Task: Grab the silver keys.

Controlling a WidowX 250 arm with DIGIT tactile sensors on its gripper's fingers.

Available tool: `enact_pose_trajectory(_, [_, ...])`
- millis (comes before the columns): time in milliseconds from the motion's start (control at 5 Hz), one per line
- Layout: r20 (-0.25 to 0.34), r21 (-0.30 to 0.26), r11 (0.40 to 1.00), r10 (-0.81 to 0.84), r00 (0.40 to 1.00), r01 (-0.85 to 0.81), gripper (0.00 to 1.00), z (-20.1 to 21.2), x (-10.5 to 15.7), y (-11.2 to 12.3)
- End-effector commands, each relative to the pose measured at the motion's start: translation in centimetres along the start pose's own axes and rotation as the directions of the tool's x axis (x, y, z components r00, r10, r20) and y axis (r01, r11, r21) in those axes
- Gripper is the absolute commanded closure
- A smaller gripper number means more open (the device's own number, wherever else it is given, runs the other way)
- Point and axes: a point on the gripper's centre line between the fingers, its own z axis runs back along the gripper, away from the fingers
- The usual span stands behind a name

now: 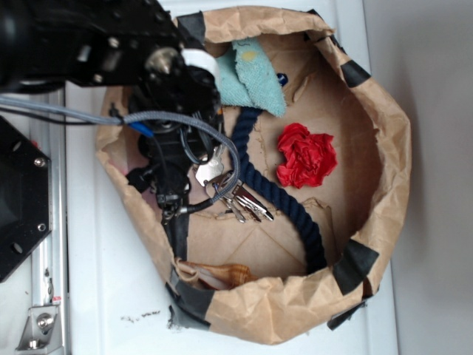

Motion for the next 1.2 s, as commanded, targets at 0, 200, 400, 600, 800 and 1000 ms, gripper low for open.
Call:
enact_pose_trajectory(0, [0.099,0.090,0.996,-0.024,0.995,0.015,0.00,2.1,1.8,1.3])
enact_pose_trajectory(200, [0.081,0.131,0.988,-0.093,0.992,0.082,0.00,1.6,2.1,1.8])
enact_pose_trajectory(400, [0.061,0.223,0.961,-0.182,0.981,0.164,0.00,1.2,2.2,2.8])
enact_pose_trajectory(600, [0.026,0.329,0.899,-0.314,0.949,0.288,0.00,0.6,1.8,2.5])
enact_pose_trajectory(800, [0.022,0.340,0.881,-0.357,0.934,0.329,0.00,0.6,1.9,1.9])
enact_pose_trajectory(1000, [0.050,0.355,0.871,-0.380,0.924,0.340,0.00,1.3,2.0,1.3])
